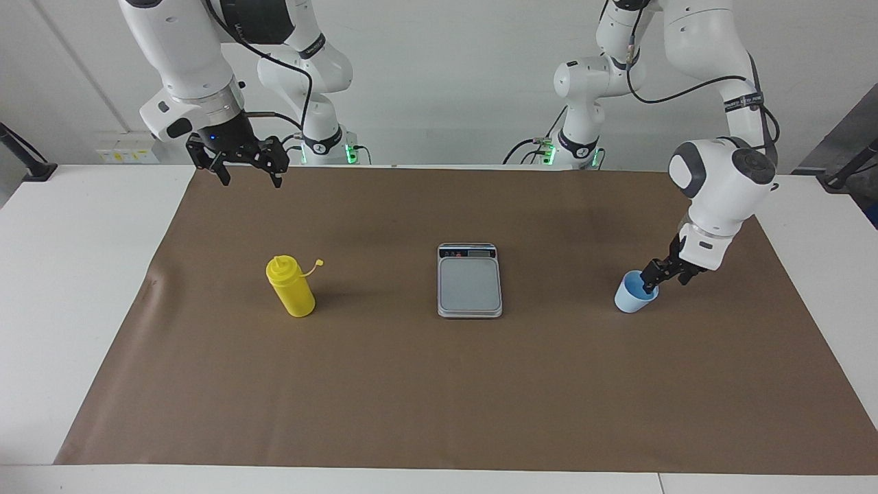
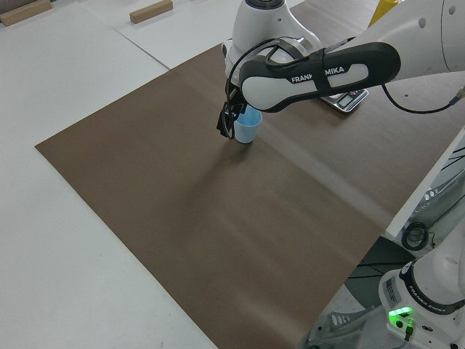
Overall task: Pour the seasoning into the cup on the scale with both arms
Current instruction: 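Grasp the light blue cup with the left gripper and lift it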
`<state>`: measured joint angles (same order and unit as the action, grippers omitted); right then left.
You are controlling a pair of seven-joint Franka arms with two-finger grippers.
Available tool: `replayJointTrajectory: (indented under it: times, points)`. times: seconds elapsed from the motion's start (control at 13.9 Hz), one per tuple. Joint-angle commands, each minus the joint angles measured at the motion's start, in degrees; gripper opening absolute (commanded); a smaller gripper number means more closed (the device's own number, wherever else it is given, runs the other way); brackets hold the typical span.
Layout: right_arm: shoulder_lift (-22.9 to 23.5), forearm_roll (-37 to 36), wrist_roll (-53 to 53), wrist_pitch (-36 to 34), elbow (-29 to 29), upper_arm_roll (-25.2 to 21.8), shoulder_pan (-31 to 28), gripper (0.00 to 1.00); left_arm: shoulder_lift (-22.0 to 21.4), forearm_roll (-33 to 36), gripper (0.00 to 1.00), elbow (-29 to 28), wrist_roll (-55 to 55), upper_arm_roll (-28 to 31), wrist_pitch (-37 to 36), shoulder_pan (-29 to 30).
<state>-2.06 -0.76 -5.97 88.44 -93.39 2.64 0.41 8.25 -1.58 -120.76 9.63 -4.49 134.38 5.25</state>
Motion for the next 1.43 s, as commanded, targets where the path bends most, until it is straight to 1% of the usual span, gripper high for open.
replayJointTrajectory:
  times: [0.0, 0.14, 0.22, 0.43, 0.5, 0.72, 0.86, 1.08, 1.22, 1.29, 1.36]
  points:
    - [-0.75, -0.29, -0.80, -0.02, -0.74, 0.35, -0.49, 1.00, -0.17, -0.97, 1.00, -2.98, 0.74, 0.45, 3.77, -1.47]
    - [-0.75, -0.29, -0.80, -0.02, -0.74, 0.35, -0.49, 1.00, 0.27, -0.97, 1.00, -4.04, 0.65, 0.45, 5.63, -1.47]
    - [-0.75, -0.29, -0.80, 0.07, -0.74, 0.35, -0.49, 1.00, 0.27, -0.97, 0.86, -3.96, 0.56, 0.45, 5.63, -1.47]
    - [-0.66, -0.29, -0.80, -0.02, -0.74, 0.35, -0.49, 1.00, 0.36, -0.97, 0.23, -3.78, 0.12, 0.45, 5.46, -1.21]
    - [-0.75, -0.29, -0.80, -0.02, -0.74, 0.35, -0.49, 1.00, 0.45, -0.97, 0.00, -3.52, -0.14, 0.45, 5.19, -1.21]
    - [-0.75, -0.29, -0.80, -0.02, -0.74, 0.35, -0.49, 1.00, 0.62, -0.97, 0.00, -1.86, -0.93, 0.54, 3.71, -1.47]
    - [-0.75, -0.29, -0.80, -0.02, -0.74, 0.35, -0.49, 1.00, 1.76, -0.79, 0.00, 2.96, -1.45, 0.54, -0.93, -1.47]
    - [-0.75, -0.29, -0.80, -0.02, -0.74, 0.35, -0.49, 1.00, 1.42, -0.88, 0.00, 9.30, -1.46, 0.01, -7.27, -1.65]
    - [-0.75, -0.29, -0.80, -0.02, -0.74, 0.35, -0.49, 1.00, 1.15, -1.49, 0.00, 14.12, 1.16, -0.87, -13.93, -3.74]
    - [-0.75, -0.29, -0.80, -0.02, -0.74, 0.35, -0.49, 1.00, 1.41, -1.58, 0.00, 16.41, 4.40, -0.96, -16.49, -5.32]
    - [-0.66, -0.29, -0.80, -0.02, -0.74, 0.35, -0.49, 1.00, 1.50, -1.67, 0.00, 17.65, 7.91, -0.96, -17.56, -7.60]
